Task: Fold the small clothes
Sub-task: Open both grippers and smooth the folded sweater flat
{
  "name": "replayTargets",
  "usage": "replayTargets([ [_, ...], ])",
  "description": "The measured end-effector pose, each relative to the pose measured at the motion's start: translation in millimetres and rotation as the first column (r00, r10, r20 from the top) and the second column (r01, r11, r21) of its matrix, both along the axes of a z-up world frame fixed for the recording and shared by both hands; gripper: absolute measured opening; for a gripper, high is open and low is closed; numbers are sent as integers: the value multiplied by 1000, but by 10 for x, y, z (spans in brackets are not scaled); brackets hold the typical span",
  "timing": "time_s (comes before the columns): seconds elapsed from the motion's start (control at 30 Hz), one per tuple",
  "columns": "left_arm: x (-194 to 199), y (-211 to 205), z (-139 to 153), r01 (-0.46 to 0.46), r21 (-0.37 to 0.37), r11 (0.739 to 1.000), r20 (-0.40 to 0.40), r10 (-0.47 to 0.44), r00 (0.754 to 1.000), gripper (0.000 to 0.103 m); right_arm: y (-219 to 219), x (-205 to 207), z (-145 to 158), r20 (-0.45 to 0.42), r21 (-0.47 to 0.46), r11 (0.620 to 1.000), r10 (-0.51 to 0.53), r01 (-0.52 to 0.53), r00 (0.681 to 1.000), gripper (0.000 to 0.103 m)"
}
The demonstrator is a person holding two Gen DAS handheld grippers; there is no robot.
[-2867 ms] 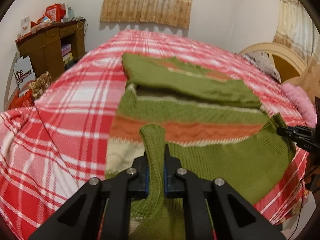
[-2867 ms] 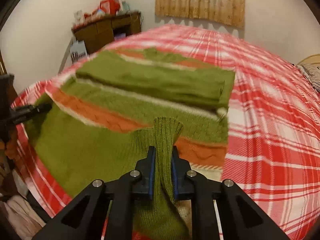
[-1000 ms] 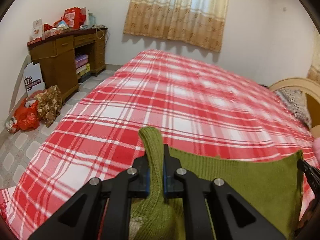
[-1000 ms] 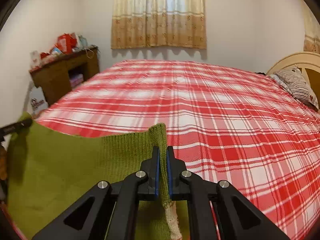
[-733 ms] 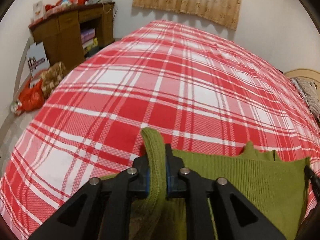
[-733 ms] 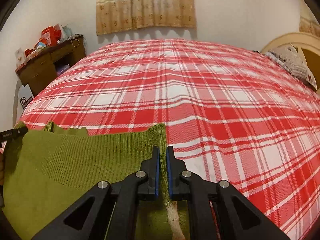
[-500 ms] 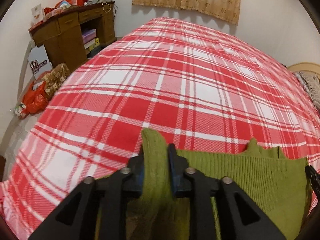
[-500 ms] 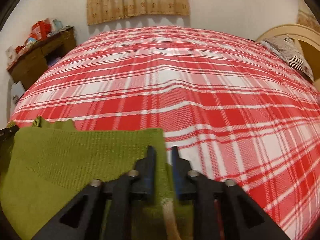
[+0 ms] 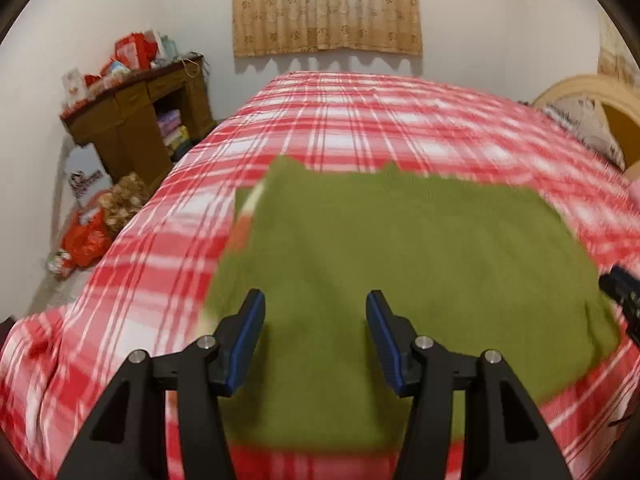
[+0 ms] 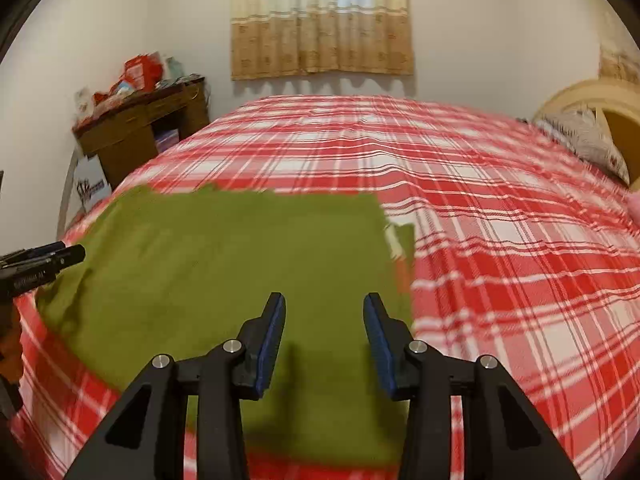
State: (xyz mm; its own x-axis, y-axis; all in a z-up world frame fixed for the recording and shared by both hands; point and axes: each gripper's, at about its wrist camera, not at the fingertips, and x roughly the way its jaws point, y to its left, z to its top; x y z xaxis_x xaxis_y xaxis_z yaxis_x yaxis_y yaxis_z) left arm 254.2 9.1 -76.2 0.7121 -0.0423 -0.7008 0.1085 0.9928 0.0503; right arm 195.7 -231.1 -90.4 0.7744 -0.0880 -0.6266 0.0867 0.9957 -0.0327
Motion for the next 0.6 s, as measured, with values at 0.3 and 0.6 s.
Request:
replayTargets([
  [0.3,-51,-135,-300,-54,125,991,-7,55,998,57,-49,-75,-421,-90,63,997,-39,45,995,42],
  [0.6,-227,-80,-279,-76,134,988,-4,78,997,62,2,-89,-434,-81,21,999,-45,47,996,43],
])
